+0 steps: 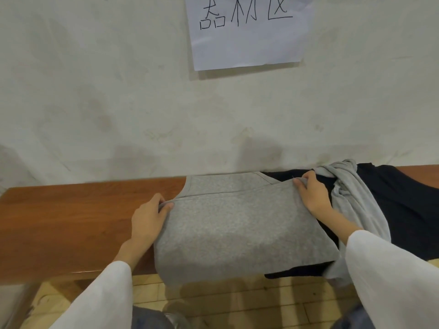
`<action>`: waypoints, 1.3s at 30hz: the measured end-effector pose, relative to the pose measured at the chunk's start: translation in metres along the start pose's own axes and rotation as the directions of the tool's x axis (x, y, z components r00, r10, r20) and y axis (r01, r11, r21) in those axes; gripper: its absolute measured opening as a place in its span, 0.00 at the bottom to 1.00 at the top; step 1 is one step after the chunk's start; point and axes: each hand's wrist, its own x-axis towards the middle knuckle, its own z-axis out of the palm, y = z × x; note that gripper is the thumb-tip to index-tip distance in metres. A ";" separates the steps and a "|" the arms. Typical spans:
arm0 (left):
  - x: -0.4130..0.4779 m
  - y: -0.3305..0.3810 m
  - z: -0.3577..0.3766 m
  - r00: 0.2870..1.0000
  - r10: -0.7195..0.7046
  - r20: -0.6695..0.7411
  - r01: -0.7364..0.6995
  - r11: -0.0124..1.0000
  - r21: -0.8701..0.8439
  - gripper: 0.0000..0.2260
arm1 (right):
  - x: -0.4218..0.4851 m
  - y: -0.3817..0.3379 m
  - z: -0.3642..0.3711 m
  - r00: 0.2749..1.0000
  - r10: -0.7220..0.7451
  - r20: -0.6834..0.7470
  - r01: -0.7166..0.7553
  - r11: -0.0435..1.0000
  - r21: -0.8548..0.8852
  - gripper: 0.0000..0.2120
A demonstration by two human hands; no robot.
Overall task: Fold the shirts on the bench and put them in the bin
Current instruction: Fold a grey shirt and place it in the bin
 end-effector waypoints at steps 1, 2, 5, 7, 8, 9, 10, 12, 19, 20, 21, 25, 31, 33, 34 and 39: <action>0.005 0.001 0.000 1.000 -0.004 0.016 0.003 0.999 0.035 0.10 | 0.000 -0.001 0.000 1.000 0.002 0.008 -0.002 1.000 -0.019 0.14; 0.008 0.002 0.000 0.999 -0.013 0.033 0.011 0.998 0.063 0.11 | 0.000 -0.002 0.000 1.000 0.006 0.018 -0.005 0.999 -0.040 0.15; 0.009 0.007 0.001 0.996 -0.083 0.016 0.081 0.992 0.102 0.12 | -0.001 -0.009 0.000 0.997 0.066 0.047 -0.057 0.984 -0.168 0.18; 0.002 0.004 0.001 0.984 -0.173 -0.041 0.177 0.978 0.114 0.16 | -0.001 -0.011 -0.001 0.986 0.128 0.108 -0.100 0.967 -0.233 0.21; -0.002 0.001 0.001 0.974 -0.221 -0.049 0.226 0.968 0.108 0.18 | -0.002 -0.011 -0.003 0.976 0.159 0.150 -0.123 0.966 -0.227 0.22; -0.005 -0.004 0.001 0.964 -0.263 -0.038 0.265 0.961 0.084 0.19 | -0.002 -0.011 -0.005 0.963 0.188 0.192 -0.150 0.968 -0.200 0.23; -0.007 -0.008 0.000 0.956 -0.293 -0.007 0.293 0.955 0.052 0.18 | -0.001 -0.013 -0.008 0.948 0.217 0.232 -0.183 0.970 -0.160 0.24; -0.012 -0.011 -0.001 0.951 -0.301 0.065 0.299 0.954 0.041 0.17 | -0.002 -0.016 -0.013 0.922 0.270 0.278 -0.257 0.963 -0.084 0.23; -0.045 0.024 0.013 0.979 -0.187 -0.087 0.197 0.973 0.121 0.08 | -0.027 -0.015 -0.005 0.992 0.090 0.089 -0.081 0.991 -0.109 0.18; -0.048 0.027 0.012 0.972 -0.207 -0.114 0.217 0.973 0.077 0.08 | -0.030 -0.015 -0.008 0.988 0.128 0.084 -0.120 0.988 -0.092 0.22; -0.049 0.027 0.011 0.961 -0.240 -0.139 0.246 0.969 0.026 0.09 | -0.034 -0.017 -0.011 0.983 0.163 0.088 -0.157 0.985 -0.067 0.25; -0.068 0.020 0.000 0.921 -0.365 -0.136 0.354 0.930 -0.101 0.14 | -0.062 -0.015 -0.026 0.976 0.172 0.134 -0.161 0.983 -0.089 0.31; -0.134 0.019 0.004 0.871 -0.490 0.027 0.486 0.854 -0.189 0.13 | -0.100 0.015 -0.038 0.961 0.217 0.171 -0.217 0.976 -0.022 0.32; -0.148 0.024 0.014 0.872 -0.487 0.056 0.472 0.804 -0.361 0.14 | -0.109 0.018 -0.039 0.968 0.201 0.150 -0.205 0.979 0.011 0.29; -0.151 0.026 0.018 0.865 -0.499 0.047 0.461 0.757 -0.463 0.14 | -0.112 0.019 -0.037 0.976 0.173 0.133 -0.179 0.983 0.037 0.26; -0.146 0.034 0.002 0.872 -0.474 -0.126 0.333 0.762 -0.556 0.07 | -0.125 0.025 -0.032 0.994 0.067 0.092 -0.071 0.996 0.047 0.04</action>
